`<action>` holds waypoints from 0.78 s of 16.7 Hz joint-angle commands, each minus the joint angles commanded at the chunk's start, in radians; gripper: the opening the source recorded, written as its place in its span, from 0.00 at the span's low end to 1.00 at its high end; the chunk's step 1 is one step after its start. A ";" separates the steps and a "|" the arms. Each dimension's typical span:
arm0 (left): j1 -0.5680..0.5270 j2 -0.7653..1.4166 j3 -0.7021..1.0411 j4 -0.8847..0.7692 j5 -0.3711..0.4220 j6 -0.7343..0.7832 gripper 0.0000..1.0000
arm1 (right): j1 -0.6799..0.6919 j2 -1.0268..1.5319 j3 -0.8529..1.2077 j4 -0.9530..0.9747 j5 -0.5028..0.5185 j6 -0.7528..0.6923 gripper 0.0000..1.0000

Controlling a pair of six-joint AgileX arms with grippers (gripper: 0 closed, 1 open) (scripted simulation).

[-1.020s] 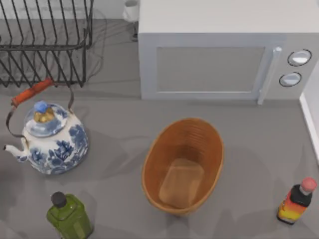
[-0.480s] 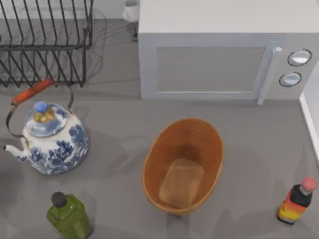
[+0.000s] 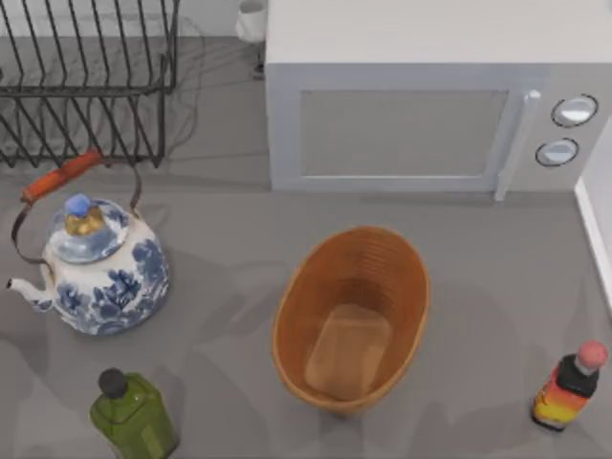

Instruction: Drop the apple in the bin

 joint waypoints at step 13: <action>0.017 -0.171 0.098 -0.156 -0.158 0.058 0.00 | 0.000 0.000 0.000 0.000 0.000 0.000 1.00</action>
